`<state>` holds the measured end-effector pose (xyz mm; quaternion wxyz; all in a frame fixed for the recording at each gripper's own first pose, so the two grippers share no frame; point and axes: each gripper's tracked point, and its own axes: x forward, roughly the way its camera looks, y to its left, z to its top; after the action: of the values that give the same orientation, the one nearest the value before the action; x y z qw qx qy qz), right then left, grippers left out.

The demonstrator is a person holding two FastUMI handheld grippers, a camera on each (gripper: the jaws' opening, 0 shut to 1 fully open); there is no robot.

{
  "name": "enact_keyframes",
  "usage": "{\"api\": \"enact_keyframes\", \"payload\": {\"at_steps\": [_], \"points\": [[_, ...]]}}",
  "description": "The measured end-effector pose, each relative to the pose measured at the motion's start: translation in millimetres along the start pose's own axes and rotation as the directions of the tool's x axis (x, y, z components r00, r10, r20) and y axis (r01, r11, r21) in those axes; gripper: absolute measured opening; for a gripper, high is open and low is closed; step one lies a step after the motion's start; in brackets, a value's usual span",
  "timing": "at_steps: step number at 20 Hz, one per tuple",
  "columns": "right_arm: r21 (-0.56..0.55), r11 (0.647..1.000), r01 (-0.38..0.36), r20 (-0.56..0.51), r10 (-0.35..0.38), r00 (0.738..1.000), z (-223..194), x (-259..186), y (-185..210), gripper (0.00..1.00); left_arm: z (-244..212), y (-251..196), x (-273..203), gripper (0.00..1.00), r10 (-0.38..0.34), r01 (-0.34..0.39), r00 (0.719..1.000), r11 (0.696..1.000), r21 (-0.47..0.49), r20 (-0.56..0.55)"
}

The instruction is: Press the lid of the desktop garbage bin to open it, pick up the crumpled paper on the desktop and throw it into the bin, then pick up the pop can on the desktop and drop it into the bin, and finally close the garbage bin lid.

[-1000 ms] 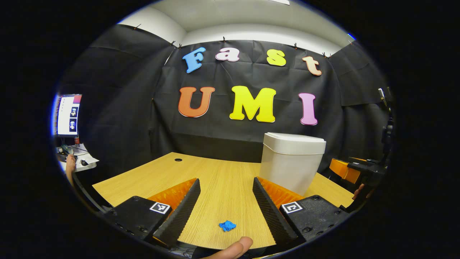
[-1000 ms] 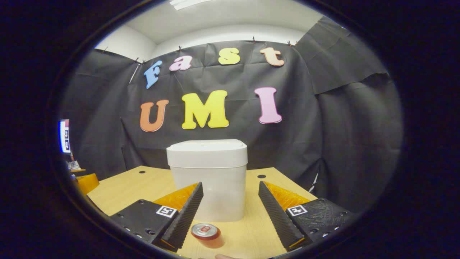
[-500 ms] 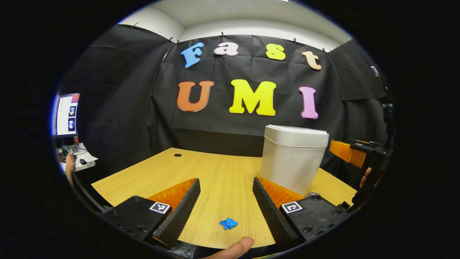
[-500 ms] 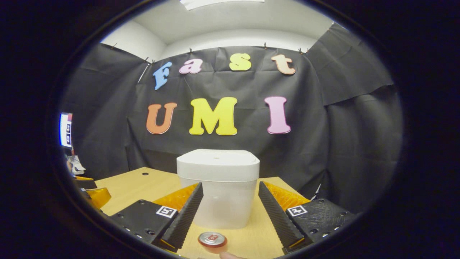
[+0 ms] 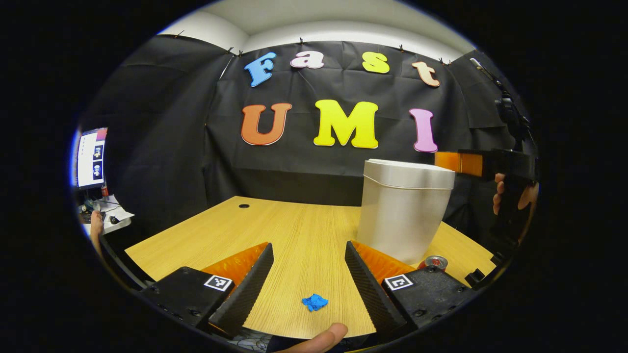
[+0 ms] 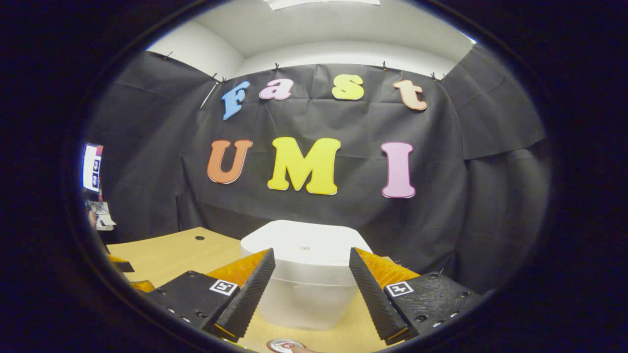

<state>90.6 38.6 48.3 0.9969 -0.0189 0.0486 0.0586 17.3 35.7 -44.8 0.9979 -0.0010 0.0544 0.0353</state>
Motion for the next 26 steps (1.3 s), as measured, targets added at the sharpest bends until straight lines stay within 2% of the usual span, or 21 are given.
{"api": "enact_keyframes", "payload": {"at_steps": [4,5,6,7,8,10,11,13,14,17,21,24,26], "points": [[0.036,0.998,-0.055,-0.048,0.057,0.997,12.2,25.1,12.8,0.90,-2.8,-1.1,0.3,0.97,0.001,-0.001,1.000,1.000,-0.008,-0.013],[0.042,0.998,-0.055,-0.073,0.058,0.996,8.4,32.8,12.4,0.89,-2.1,-2.6,0.8,0.97,-0.004,0.004,1.000,1.000,-0.006,-0.011],[0.050,0.998,-0.031,-0.085,0.035,0.996,8.4,36.9,4.2,0.84,-3.1,-3.3,1.1,0.97,-0.007,0.007,1.000,1.000,-0.004,-0.012],[0.067,0.998,-0.004,-0.088,0.010,0.996,10.2,41.1,-3.8,0.77,-5.7,-3.6,2.0,0.96,-0.007,0.007,1.000,1.000,-0.001,-0.016],[0.100,0.995,-0.001,-0.087,0.010,0.996,11.4,44.2,-5.3,0.58,-7.0,-4.0,2.8,0.97,-0.007,0.007,1.000,1.000,0.002,-0.020],[0.169,0.984,-0.054,-0.100,0.072,0.992,11.1,48.3,4.7,0.37,-11.0,-4.1,3.7,0.97,-0.007,0.008,0.999,1.000,0.006,-0.034],[0.183,0.982,-0.040,-0.112,0.061,0.992,8.5,51.6,1.9,0.33,-11.0,-4.5,3.8,0.97,-0.009,0.010,0.999,1.000,0.006,-0.038],[0.239,0.971,-0.030,-0.122,0.060,0.991,11.0,52.5,-5.9,0.05,-14.4,-3.3,4.8,0.97,-0.008,0.008,0.999,1.000,0.000,-0.044],[0.264,0.963,-0.044,-0.132,0.081,0.988,11.3,52.4,-2.8,0.00,-14.2,-2.5,5.1,0.97,-0.006,0.006,0.999,1.000,-0.002,-0.046],[0.253,0.962,-0.103,-0.173,0.150,0.973,3.3,54.9,11.6,0.00,-14.9,-1.1,7.3,0.97,-0.001,0.001,0.999,1.000,-0.005,-0.049],[0.158,0.985,-0.067,-0.232,0.103,0.967,-8.6,62.1,6.7,0.00,-17.3,-0.2,8.1,0.97,0.000,0.000,0.998,1.000,-0.001,-0.055],[0.096,0.991,-0.090,-0.245,0.111,0.963,-14.0,62.9,8.4,0.00,-18.6,-1.8,7.8,0.97,-0.006,0.006,0.998,1.000,-0.009,-0.063],[0.098,0.991,-0.092,-0.255,0.115,0.960,-14.4,62.0,6.0,0.01,-19.1,-3.0,8.5,0.97,-0.009,0.008,0.998,1.000,-0.011,-0.066]]}}
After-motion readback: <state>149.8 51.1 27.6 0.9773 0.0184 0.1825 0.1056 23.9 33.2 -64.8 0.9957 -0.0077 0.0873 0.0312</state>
